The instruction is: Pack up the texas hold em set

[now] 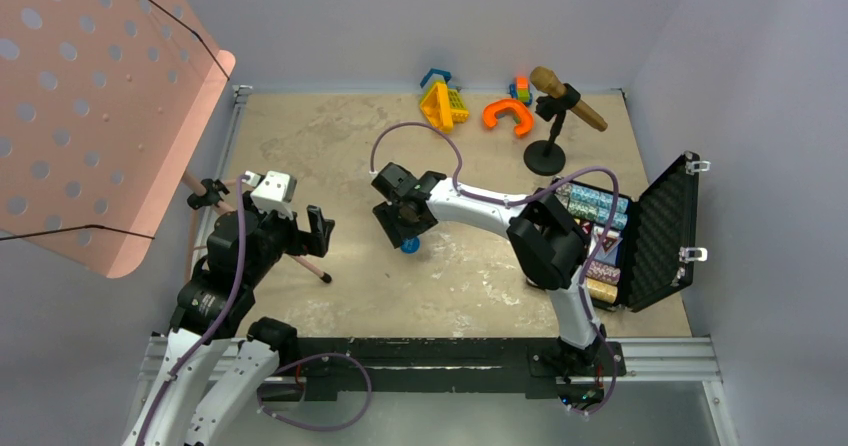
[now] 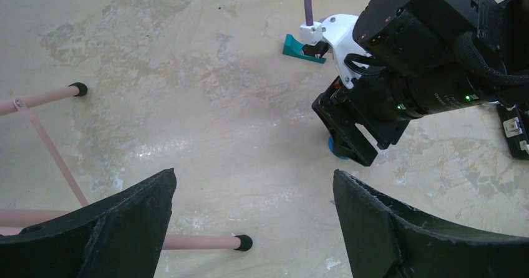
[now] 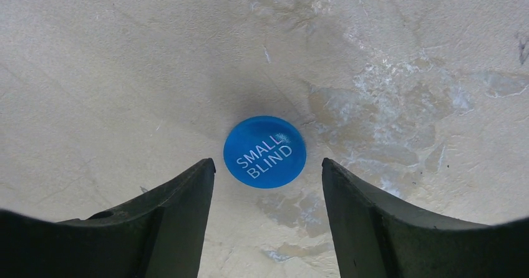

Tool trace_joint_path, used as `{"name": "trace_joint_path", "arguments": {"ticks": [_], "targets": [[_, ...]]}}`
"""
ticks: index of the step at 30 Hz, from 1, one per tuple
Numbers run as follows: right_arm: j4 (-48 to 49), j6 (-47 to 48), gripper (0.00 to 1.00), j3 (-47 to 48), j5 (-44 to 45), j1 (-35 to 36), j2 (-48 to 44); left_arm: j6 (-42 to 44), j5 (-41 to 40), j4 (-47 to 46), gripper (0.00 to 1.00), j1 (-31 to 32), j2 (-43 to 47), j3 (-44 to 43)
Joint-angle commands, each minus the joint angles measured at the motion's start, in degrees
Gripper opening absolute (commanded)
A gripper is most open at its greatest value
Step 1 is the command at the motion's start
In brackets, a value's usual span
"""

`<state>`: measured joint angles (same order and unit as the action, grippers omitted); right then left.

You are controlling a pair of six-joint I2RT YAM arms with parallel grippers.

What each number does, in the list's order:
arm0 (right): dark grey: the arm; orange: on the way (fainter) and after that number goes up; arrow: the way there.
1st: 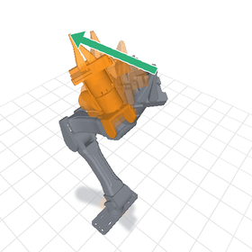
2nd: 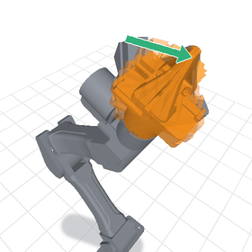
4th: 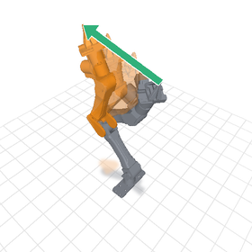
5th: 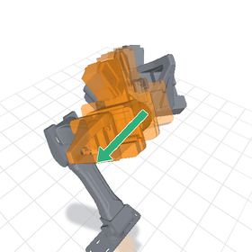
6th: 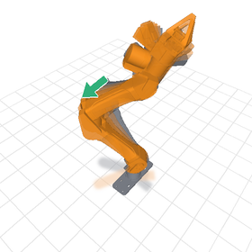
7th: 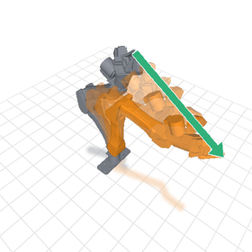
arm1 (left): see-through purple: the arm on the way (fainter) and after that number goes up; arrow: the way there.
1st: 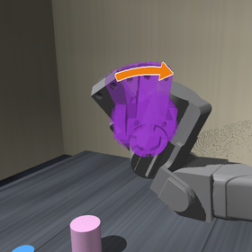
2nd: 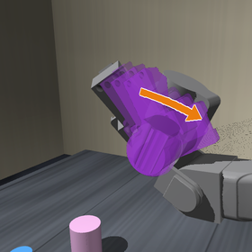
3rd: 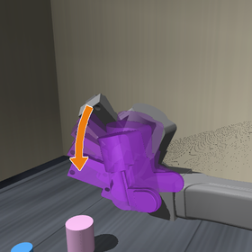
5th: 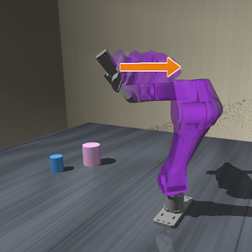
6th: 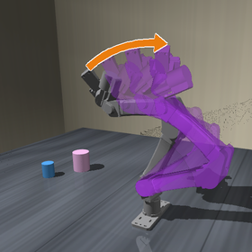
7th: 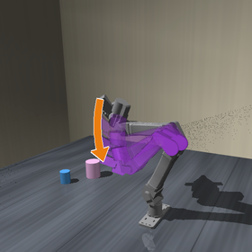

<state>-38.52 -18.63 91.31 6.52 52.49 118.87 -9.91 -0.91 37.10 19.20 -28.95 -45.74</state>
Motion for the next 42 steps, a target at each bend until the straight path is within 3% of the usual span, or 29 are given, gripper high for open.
{"name": "trace_joint_path", "arguments": {"ticks": [1, 25, 32, 38, 39, 42], "targets": [[-1.32, -0.6, 0.66, 2.59, 0.68, 0.07, 0.77, -0.11, -0.56, -1.16, 0.99, 0.04, 0.03, -0.32], [-4.24, -0.74, 0.57, 3.71, 0.6, 0.95, 4.36, -0.11, -0.24, -1.21, 0.99, 0.05, 0.12, -0.38], [-4.22, -1.48, 0.46, 2.6, 0.31, 0.95, 4.47, -0.16, -0.23, -1.17, 1.0, 0.04, 0.21, -0.32], [-2.55, -1.2, 0.25, 1.89, -1.02, 0.95, 1.6, -0.15, -0.24, -1.16, 0.99, 0.05, 0.36, -0.38], [-2.18, -1.28, 0.17, 1.8, -1.07, 0.93, 0.68, -0.19, -0.3, -1.2, 1.0, 0.05, 0.38, -0.34], [-1.43, -1.28, 0.09, 1.58, -0.52, 0.82, -1.31, -0.2, -0.32, -1.16, 0.99, 0.05, 0.39, -0.4]]}}
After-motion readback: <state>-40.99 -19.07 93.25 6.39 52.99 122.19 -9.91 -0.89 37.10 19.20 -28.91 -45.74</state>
